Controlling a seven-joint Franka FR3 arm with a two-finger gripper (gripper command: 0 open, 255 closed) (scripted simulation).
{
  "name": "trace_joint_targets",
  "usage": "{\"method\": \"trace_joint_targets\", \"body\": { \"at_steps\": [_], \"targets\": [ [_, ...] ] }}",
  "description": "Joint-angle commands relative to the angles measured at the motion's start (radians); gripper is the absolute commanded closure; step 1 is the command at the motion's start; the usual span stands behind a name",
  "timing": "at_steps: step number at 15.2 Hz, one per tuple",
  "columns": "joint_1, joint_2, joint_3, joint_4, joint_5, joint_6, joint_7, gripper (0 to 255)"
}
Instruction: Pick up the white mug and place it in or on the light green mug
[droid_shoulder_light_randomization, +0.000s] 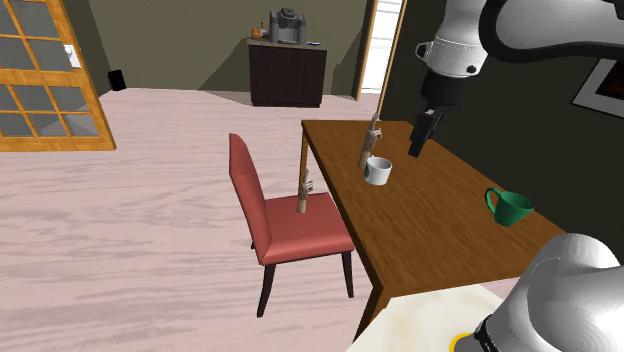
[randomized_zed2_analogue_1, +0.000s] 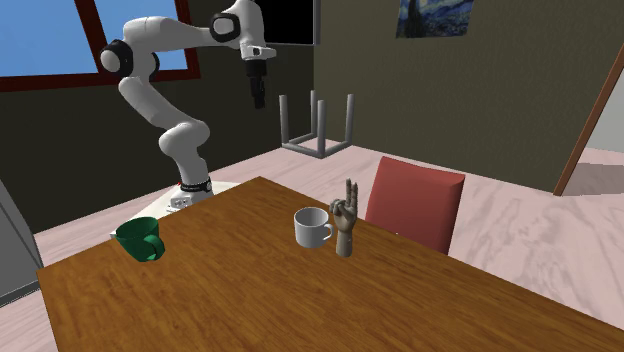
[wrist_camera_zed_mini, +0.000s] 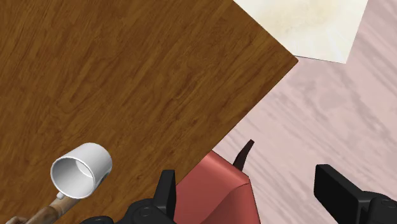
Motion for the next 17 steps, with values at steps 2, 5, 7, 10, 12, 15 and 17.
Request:
{"method": "trace_joint_targets", "body": {
  "at_steps": [2,5,7,10,12,15,17],
  "targets": [
    [-0.005,0.022,-0.014,-0.004,-0.007,0.023,-0.013,0],
    [-0.021,0.094,-0.057,-0.009,-0.027,0.089,-0.050,0],
    [-0.031,0.146,-0.085,-0.007,-0.038,0.133,-0.074,0],
    [-0.045,0.232,-0.125,0.007,-0.051,0.195,-0.111,0],
    [-0.053,0.293,-0.151,0.021,-0.056,0.234,-0.136,0],
    [-0.065,0.390,-0.188,0.053,-0.057,0.289,-0.175,0],
    [-0.073,0.457,-0.211,0.080,-0.054,0.322,-0.201,0]
  ]
}}
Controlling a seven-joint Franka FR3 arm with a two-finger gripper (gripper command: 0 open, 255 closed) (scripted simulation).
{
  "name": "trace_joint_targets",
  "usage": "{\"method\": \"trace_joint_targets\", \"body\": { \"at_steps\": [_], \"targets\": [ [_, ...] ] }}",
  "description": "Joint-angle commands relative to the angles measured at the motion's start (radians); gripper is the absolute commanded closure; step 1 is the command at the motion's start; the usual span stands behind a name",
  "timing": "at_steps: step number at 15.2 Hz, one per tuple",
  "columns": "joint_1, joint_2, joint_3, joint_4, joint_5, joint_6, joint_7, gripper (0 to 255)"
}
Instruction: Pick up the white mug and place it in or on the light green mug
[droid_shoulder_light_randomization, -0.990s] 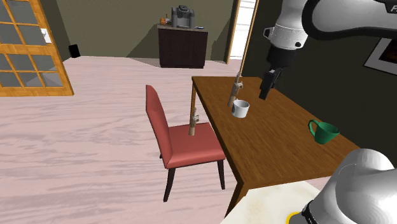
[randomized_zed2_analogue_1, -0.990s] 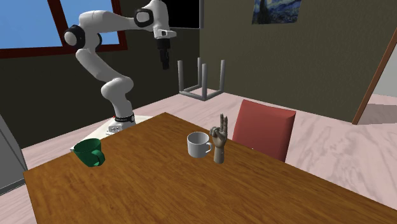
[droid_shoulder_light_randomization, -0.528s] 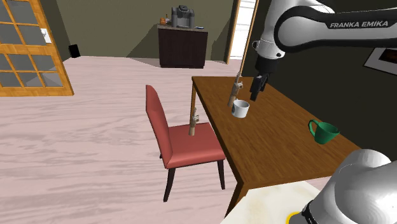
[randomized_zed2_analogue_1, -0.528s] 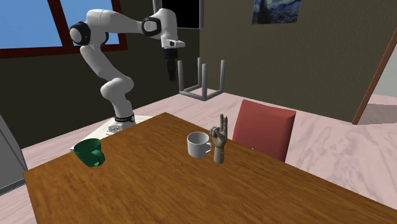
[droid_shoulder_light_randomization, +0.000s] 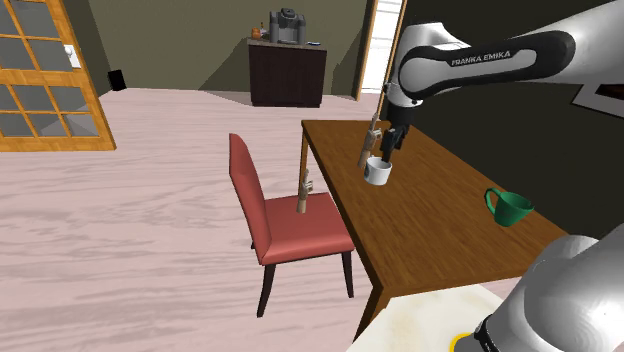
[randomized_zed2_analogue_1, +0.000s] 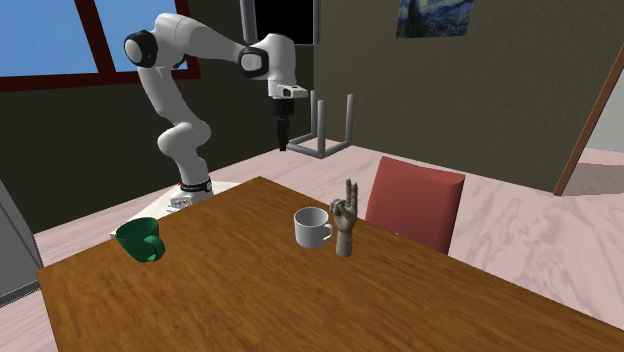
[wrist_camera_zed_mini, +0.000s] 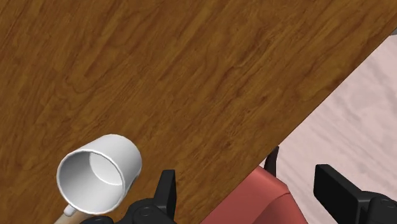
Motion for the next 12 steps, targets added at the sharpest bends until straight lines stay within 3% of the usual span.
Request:
{"method": "trace_joint_targets", "body": {
  "at_steps": [1,12],
  "targets": [
    [-0.007,0.064,-0.022,0.025,0.004,0.032,-0.026,0],
    [-0.067,0.472,-0.105,0.272,0.091,0.142,-0.188,0]
  ]
}}
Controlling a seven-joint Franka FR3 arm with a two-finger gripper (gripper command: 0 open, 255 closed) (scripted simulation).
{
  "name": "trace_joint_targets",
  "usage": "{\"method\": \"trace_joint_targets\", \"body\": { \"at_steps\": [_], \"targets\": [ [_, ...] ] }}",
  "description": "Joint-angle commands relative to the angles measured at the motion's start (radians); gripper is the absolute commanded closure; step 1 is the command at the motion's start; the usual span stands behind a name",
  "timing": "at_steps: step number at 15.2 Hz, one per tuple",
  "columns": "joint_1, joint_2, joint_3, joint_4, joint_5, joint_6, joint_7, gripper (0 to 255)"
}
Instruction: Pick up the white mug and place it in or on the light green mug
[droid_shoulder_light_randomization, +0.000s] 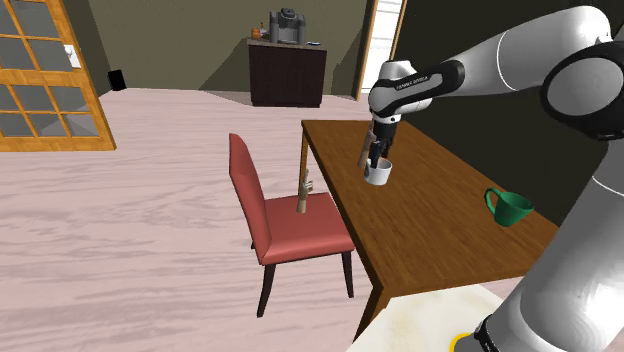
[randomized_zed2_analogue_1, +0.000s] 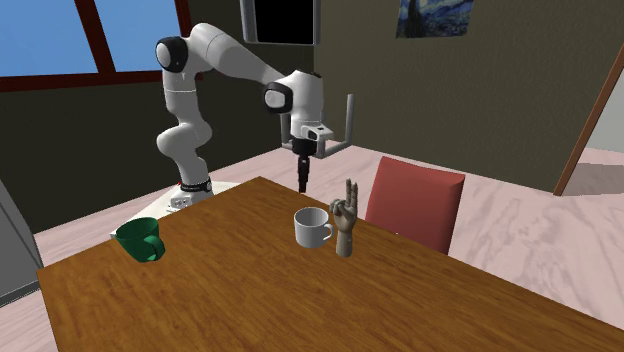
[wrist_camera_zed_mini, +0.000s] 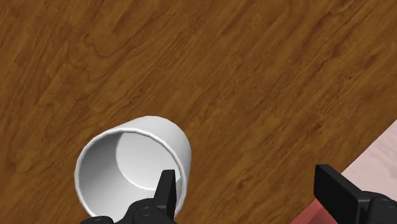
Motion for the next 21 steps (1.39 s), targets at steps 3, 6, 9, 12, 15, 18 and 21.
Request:
{"method": "trace_joint_targets", "body": {
  "at_steps": [3,6,9,12,15,18,21],
  "targets": [
    [-0.034,0.164,-0.012,0.131,0.046,0.010,-0.058,0],
    [-0.048,0.217,-0.012,0.165,0.060,0.022,-0.075,0],
    [-0.051,0.232,-0.011,0.144,0.064,0.058,-0.077,0],
    [-0.055,0.252,-0.010,0.122,0.069,0.100,-0.080,0],
    [-0.055,0.252,-0.009,0.122,0.069,0.100,-0.080,0],
    [-0.055,0.252,-0.009,0.122,0.069,0.100,-0.080,0],
    [-0.055,0.252,-0.009,0.122,0.069,0.100,-0.080,255]
  ]
}}
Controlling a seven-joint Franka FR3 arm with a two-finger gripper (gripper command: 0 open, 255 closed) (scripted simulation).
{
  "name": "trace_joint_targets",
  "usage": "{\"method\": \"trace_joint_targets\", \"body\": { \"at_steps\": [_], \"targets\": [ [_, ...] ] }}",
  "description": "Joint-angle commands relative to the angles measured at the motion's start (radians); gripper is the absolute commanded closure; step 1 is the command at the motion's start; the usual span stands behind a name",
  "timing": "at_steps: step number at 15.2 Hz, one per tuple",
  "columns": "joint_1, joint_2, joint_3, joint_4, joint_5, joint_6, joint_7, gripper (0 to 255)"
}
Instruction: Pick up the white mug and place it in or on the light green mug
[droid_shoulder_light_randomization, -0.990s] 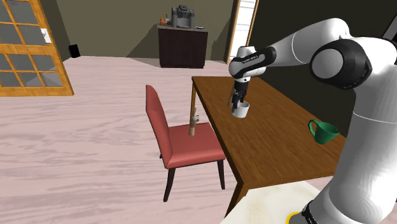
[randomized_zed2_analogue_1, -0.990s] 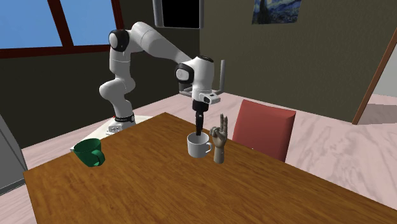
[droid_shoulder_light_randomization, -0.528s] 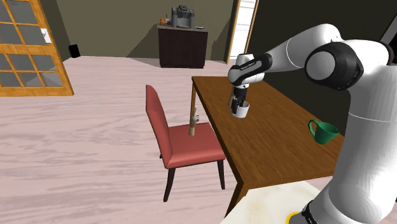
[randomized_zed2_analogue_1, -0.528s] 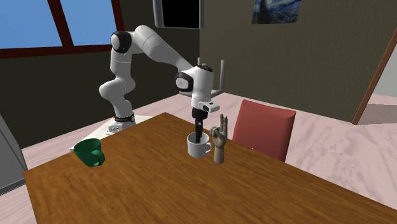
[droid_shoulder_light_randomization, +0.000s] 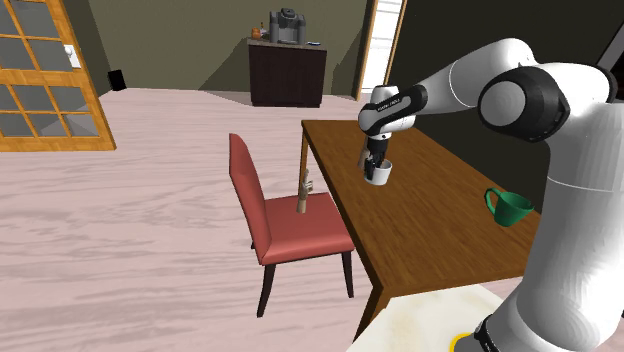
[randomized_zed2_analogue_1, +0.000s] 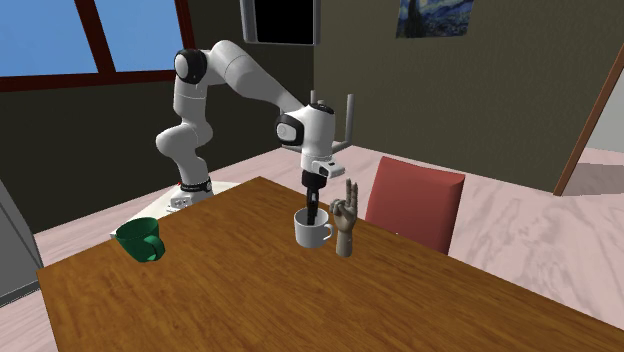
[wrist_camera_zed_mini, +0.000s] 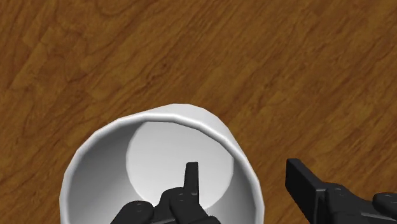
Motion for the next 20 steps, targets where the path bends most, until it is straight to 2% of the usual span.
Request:
{"method": "trace_joint_targets", "body": {
  "at_steps": [1,9,20],
  "targets": [
    [0.000,0.000,0.000,0.000,0.000,0.000,0.000,255],
    [0.000,0.000,0.000,0.000,0.000,0.000,0.000,255],
    [0.006,-0.063,-0.006,0.066,-0.015,-0.127,0.001,255]
  ]
}}
